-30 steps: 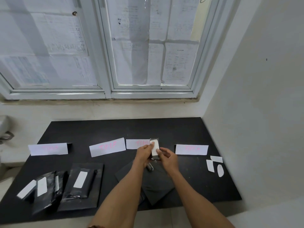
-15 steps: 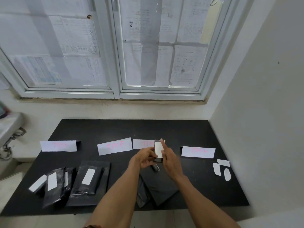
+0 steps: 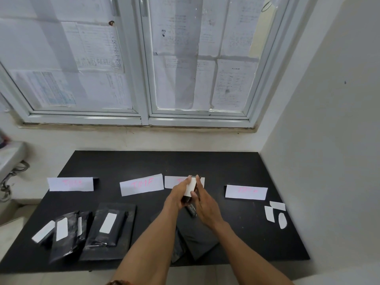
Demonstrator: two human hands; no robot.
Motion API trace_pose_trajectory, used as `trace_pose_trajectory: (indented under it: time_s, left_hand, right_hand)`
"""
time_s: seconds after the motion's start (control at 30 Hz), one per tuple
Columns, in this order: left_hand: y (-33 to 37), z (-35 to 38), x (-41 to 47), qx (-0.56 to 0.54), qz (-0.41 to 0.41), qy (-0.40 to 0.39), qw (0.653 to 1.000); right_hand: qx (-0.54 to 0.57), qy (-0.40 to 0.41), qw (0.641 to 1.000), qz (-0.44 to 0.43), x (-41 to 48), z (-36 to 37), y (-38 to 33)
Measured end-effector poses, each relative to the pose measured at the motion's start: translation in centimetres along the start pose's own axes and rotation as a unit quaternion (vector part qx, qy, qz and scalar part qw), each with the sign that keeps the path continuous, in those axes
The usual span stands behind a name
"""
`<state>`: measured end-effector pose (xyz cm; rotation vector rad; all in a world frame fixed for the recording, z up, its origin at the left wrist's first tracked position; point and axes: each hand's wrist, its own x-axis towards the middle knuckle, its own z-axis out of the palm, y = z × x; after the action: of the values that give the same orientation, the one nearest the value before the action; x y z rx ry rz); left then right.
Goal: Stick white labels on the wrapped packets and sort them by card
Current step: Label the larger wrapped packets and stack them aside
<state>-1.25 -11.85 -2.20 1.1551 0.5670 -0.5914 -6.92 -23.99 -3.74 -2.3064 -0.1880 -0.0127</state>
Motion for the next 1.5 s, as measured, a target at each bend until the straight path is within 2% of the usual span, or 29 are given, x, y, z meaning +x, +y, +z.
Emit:
trace_pose_trajectory:
  time_s: [0.33,0.47,0.57,0.77,1.03,1.17,1.23,1.4,1.5]
  left_hand:
    - [-0.5,-1.3,0.0,0.049,-0.020,0.030,0.998]
    - [-0.7,-2.4,-0.2,0.033,-0.004,0.048,0.998]
    - [-0.6,-3.9,0.0,0.025,-0.001,0.082,0.996]
    - [-2.0,-8.0,-0.1,0.044,-0.042,0.139,0.988]
    - [-2.6,-15.8,-0.3,0.083,-0.053,0.188,0.977]
    - [-4.5,-24.7,3.9,0.162,-0.003,0.252,0.954]
    - [-4.7,-27.8,3.4,0.196,0.009,0.278,0.940]
    - [-1.8,-28.9,-3.6,0.354,0.038,0.341,0.870]
    - [-1.8,-29.6,-4.1,0.399,0.031,0.345,0.849]
  right_hand:
    - [-0.013,-0.042,0.999,-0.024,-0.4,0.3,-0.5]
    - [-0.001,-0.038,0.999,0.035,-0.2,1.8,0.1]
    - [0.048,-0.056,0.990,0.116,-0.3,3.6,0.7]
    - [0.207,-0.128,0.937,0.252,-0.8,7.5,-1.1]
    - [0.205,-0.189,0.927,0.252,-0.3,14.1,-4.4]
    - [0.174,-0.216,0.936,0.217,1.1,18.4,-7.8]
    - [0.154,-0.238,0.938,0.201,1.7,20.7,-9.5]
    - [0.144,-0.270,0.928,0.214,2.5,24.8,-13.1]
    - [0.123,-0.279,0.925,0.226,2.6,26.2,-14.0]
